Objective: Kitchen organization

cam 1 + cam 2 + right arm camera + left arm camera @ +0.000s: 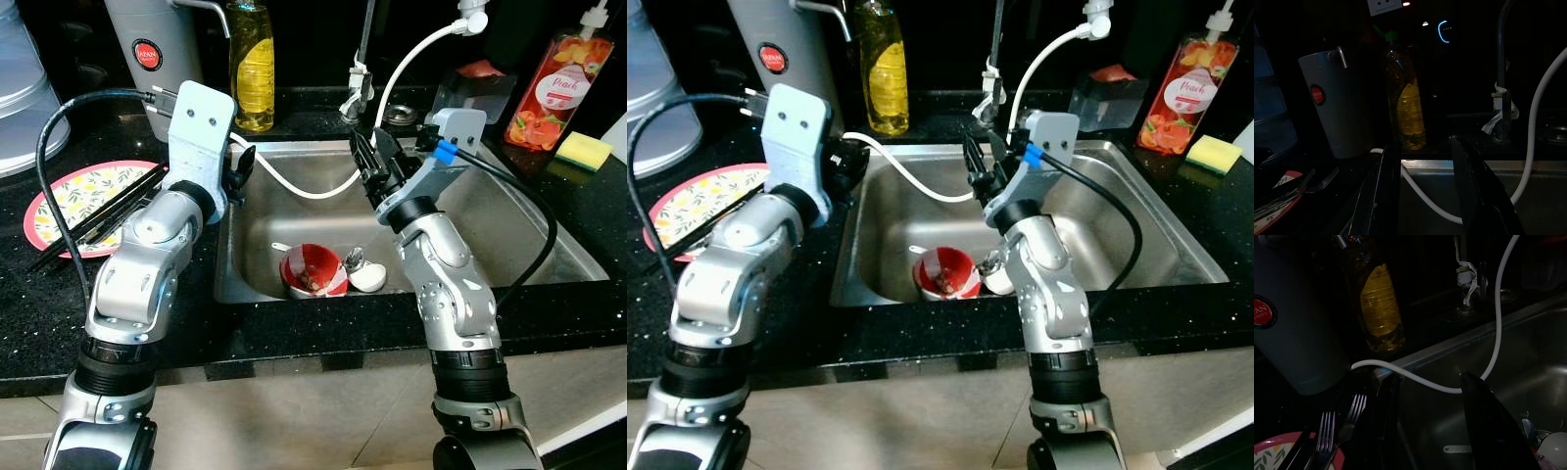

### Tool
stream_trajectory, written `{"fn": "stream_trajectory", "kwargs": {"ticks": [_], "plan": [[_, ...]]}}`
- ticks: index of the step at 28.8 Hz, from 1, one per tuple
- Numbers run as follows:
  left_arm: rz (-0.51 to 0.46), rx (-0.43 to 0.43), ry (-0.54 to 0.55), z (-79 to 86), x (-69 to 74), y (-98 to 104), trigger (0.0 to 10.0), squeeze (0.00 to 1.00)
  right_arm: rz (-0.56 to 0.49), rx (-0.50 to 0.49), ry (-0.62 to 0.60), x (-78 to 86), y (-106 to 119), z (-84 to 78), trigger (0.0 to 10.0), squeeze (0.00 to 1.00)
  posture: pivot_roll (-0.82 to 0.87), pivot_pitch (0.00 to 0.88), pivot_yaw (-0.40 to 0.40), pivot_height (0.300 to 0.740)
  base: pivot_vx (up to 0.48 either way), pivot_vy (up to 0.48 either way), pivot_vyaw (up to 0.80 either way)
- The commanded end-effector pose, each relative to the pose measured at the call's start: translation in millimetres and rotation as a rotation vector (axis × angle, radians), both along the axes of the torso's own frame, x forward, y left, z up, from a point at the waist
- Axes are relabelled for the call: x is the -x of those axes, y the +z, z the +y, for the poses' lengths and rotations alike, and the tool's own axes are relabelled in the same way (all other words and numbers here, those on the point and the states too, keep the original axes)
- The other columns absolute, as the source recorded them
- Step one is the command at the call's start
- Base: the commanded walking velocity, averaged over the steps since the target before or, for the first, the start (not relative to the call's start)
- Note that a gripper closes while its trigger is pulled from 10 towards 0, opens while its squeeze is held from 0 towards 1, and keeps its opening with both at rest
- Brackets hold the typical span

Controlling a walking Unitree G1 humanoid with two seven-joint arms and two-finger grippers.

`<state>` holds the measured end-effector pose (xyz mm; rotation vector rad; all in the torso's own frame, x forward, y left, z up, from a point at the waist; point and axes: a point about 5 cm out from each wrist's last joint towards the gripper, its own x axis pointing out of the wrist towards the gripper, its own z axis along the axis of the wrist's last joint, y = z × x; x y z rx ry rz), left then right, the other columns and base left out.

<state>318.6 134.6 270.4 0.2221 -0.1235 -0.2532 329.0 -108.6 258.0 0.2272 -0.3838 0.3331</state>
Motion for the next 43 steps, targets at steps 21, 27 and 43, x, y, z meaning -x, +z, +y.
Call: {"fn": "stream_trajectory", "kwargs": {"ticks": [21, 27, 43], "plan": [[-0.001, -0.008, 0.025, 4.1, -1.3, -0.9, 10.0, 0.00, 0.009, 0.006, 0.002, -2.1, -1.6, 0.4, 10.0, 0.00, 0.25, 0.000, -0.037, 0.740, 0.000, 0.000, 0.00], [-0.007, -0.009, 0.023, 4.4, -1.2, 0.9, 10.0, 0.00, 0.004, 0.005, 0.003, -2.4, -0.5, 1.3, 10.0, 0.00, 0.25, 0.000, -0.036, 0.740, 0.000, 0.000, 0.00], [-0.012, -0.012, 0.036, 8.0, -0.5, 2.3, 10.0, 0.00, 0.006, 0.003, 0.002, -3.9, -0.9, 1.5, 10.0, 0.00, 0.26, 0.000, -0.040, 0.740, 0.000, 0.000, 0.00]]}}
